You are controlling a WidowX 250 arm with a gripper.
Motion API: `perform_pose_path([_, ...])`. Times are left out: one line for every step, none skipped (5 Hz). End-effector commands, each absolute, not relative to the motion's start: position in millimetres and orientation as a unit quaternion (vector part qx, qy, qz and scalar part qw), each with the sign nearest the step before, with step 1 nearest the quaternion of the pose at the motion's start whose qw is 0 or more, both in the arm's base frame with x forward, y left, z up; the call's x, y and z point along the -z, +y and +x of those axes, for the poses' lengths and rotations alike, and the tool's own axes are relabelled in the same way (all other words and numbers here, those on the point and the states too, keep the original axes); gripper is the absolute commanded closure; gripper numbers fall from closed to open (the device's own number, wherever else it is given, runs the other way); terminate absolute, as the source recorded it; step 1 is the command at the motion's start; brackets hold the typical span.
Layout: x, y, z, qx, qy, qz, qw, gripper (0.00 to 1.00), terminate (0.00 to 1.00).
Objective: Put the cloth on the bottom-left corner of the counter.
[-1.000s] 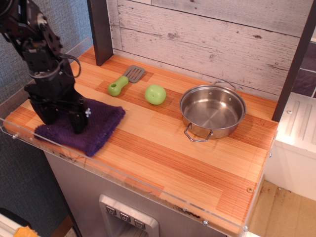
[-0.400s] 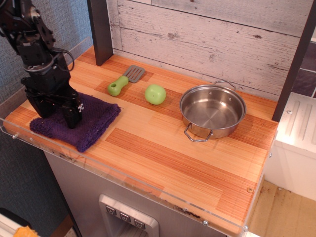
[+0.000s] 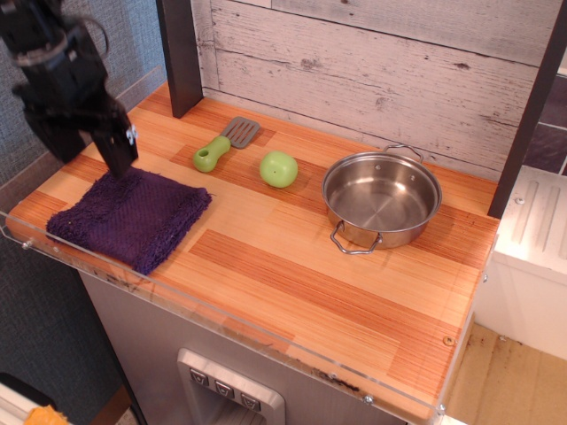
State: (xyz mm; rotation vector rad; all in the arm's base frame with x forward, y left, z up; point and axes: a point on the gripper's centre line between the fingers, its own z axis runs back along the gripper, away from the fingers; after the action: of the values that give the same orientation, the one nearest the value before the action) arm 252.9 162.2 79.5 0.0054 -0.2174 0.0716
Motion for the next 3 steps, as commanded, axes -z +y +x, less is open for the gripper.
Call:
perform_pose_path([-126, 141, 245, -0.019, -0.135, 0.002, 0.991, 0.00, 0.00])
perform_pose_path([-129, 133, 235, -0.016, -0.131, 0.002, 0.991, 0.00, 0.00])
perform_pose_path([-126, 130, 232, -0.022, -0.096, 0.001, 0.995, 0.00, 0.00])
